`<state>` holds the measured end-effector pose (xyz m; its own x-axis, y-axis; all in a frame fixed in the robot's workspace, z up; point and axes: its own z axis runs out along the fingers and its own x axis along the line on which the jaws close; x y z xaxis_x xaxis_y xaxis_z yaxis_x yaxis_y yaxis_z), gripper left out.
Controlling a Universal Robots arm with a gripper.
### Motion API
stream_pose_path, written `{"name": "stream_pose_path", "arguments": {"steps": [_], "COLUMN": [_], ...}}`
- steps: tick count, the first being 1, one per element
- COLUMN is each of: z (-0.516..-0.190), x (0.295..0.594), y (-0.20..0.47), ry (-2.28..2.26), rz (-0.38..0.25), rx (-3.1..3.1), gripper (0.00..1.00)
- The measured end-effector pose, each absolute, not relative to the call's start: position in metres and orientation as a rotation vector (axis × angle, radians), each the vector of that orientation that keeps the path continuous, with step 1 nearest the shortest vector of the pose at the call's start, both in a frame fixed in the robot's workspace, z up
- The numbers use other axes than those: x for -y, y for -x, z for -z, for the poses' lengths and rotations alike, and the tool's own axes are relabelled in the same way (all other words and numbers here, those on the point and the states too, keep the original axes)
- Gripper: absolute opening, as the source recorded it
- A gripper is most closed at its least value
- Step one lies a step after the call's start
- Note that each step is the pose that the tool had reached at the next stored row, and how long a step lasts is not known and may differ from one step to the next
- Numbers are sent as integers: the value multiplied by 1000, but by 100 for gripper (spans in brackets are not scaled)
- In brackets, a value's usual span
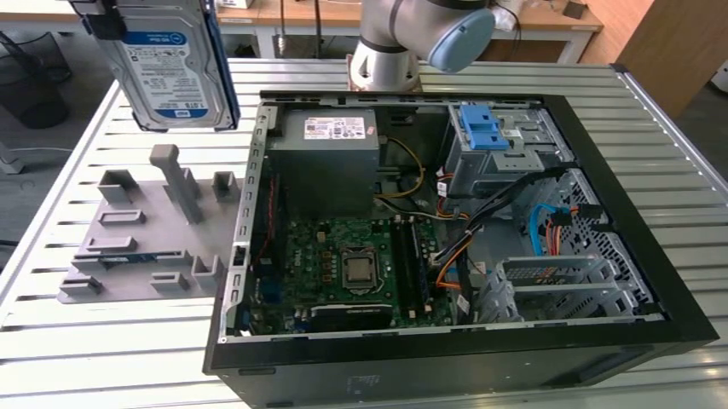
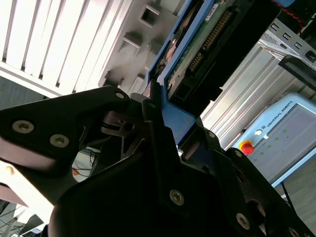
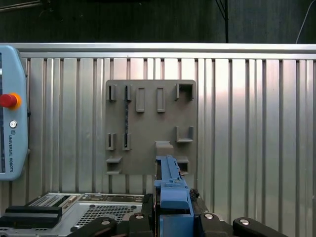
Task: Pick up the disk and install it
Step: 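Pick up the disk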
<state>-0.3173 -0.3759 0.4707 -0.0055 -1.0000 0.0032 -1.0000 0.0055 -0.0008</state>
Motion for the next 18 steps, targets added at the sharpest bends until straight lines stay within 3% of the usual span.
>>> {"name": "stream_pose_path", "arguments": {"steps": [18], "z": [-471], "x": [389], "y": [295], "ry": [-2211], "rz": [-4], "rx": [2229], "gripper": [36]}}
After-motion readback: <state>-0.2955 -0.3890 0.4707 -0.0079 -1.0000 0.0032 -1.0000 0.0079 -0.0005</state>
